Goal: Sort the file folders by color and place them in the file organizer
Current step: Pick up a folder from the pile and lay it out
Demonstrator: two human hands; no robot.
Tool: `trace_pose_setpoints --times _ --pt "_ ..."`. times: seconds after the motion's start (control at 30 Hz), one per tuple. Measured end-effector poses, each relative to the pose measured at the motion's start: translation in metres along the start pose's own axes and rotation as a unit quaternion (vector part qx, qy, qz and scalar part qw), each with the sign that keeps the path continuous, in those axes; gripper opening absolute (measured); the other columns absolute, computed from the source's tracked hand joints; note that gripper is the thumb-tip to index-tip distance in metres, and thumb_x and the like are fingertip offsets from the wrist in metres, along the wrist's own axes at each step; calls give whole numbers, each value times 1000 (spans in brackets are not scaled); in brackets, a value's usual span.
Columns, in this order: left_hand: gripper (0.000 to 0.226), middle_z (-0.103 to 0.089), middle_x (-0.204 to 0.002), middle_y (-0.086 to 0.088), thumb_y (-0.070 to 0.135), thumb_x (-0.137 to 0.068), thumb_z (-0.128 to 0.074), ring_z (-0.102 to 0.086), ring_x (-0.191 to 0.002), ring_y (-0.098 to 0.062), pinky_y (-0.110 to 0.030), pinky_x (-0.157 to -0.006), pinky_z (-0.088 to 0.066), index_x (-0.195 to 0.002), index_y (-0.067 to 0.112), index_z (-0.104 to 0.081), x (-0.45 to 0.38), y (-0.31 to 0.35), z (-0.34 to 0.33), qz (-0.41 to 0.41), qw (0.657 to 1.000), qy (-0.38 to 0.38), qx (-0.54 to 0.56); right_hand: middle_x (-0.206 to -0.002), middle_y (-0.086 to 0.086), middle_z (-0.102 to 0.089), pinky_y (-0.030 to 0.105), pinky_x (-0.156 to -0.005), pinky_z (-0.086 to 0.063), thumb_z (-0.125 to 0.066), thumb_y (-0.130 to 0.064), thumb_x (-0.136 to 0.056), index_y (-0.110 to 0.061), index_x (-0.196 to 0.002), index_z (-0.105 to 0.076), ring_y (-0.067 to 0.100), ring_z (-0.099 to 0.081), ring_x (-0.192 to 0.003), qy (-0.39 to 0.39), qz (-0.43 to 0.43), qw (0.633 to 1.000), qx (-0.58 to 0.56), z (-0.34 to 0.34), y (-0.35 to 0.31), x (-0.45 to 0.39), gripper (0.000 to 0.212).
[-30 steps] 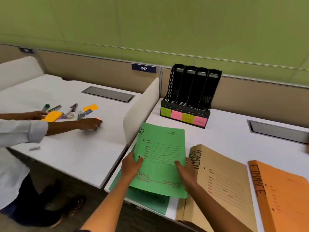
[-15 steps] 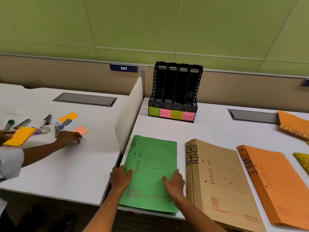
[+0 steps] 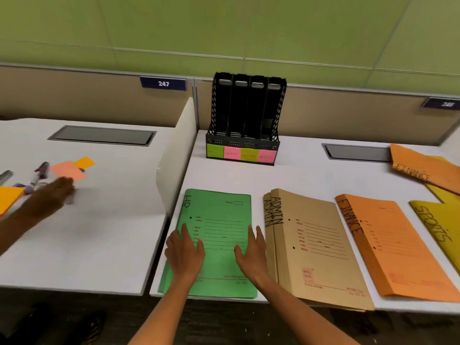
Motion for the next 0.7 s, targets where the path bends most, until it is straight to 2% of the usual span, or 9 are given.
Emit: trace_pose_setpoints --times 0.1,0.2,0.3,0.47,0.57,0.7 --pt "72 -29 -152 -18 48 -92 -51 -28 -139 -37 -52 -112 -30 -150 14 -24 6 25 -17 -34 999 -24 -13 -161 0 5 37 -121 -8 -52 -36 -95 -25 -154 -4 18 6 -148 29 43 998 44 20 5 -1 78" --pt "71 -26 -154 -19 50 -92 -49 -22 -142 -37 -56 -114 -24 -149 15 -25 17 58 -28 -64 997 -33 -13 -161 3 5 34 -119 -2 -50 -42 -94 -26 -154 -1 21 5 -148 49 76 990 105 49 22 -3 79" --pt "70 -23 -156 -18 51 -93 -47 -16 -145 -36 -57 -117 -16 -150 16 -26 30 93 -37 -102 994 -37 -15 -161 1 12 42 -119 -4 -47 -51 -92 -31 -153 2 22 8 -148 69 82 981 162 82 50 -6 81" --pt "69 -20 -157 -18 54 -94 -42 -9 -147 -36 -58 -117 -8 -150 16 -26 54 160 -54 -139 989 -44 -7 -160 -2 18 44 -119 0 -42 -63 -90 -34 -152 8 21 13 -148 98 19 979 179 151 119 -2 85" --pt "69 -20 -157 -17 54 -94 -42 -8 -147 -36 -58 -117 -7 -149 17 -26 73 208 -69 -164 985 -50 -4 -159 1 20 48 -119 -2 -25 -75 -84 -32 -151 14 25 13 -148 106 -33 972 208 197 167 5 88" --pt "72 -18 -158 -15 59 -91 -36 -7 -147 -34 -57 -118 -7 -149 19 -24 110 276 -92 -210 976 -63 -6 -159 4 21 53 -118 -3 -10 -81 -77 -30 -148 20 29 14 -147 115 -82 962 236 264 230 20 92"
Point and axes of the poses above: each hand's wrist, its own x-axis away from the middle knuckle, its own z-axis out of the back of the hand, y = z × x, the point moved 4 cm from there along -x, towards the middle knuckle
